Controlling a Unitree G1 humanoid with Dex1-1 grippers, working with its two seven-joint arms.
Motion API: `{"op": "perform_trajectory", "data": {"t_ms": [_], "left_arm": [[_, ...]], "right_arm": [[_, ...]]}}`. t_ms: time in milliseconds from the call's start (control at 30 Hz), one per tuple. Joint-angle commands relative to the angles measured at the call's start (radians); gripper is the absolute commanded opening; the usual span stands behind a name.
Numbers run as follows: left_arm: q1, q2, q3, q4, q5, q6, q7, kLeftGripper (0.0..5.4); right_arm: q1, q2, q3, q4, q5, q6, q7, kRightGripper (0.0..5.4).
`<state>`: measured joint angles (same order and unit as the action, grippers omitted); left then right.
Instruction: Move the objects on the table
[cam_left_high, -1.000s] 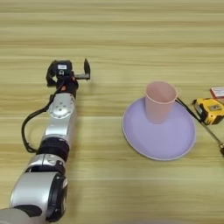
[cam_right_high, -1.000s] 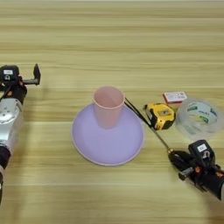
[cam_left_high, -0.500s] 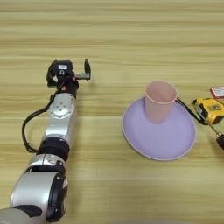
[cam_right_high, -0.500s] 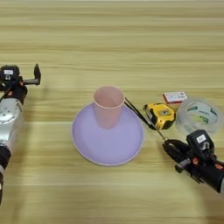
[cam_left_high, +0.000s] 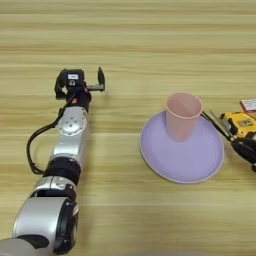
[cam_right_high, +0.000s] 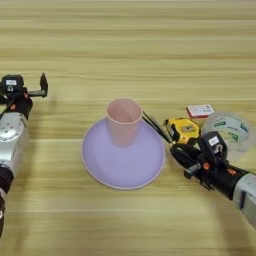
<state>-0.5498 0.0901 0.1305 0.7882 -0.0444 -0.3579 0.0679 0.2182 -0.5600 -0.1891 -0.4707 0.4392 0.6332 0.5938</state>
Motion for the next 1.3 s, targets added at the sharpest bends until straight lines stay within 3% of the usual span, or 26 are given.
{"op": "perform_trajectory", "data": {"t_ms": [33,633,1300], "left_arm": [[0.007,-0.005,-0.005,-0.012,0.009,0.02,0.005,5.4],[0.016,0.0,-0.002,-0.028,0.006,0.026,0.0,5.4],[0.019,0.0,0.0,-0.035,0.003,0.031,-0.003,5.4]], "right_arm": [[-0.057,0.017,0.024,0.035,0.008,0.033,-0.023,0.88],[-0.111,0.046,0.137,0.043,-0.006,0.064,-0.049,0.88],[-0.136,0.059,0.167,0.084,-0.025,0.051,-0.055,0.88]]}}
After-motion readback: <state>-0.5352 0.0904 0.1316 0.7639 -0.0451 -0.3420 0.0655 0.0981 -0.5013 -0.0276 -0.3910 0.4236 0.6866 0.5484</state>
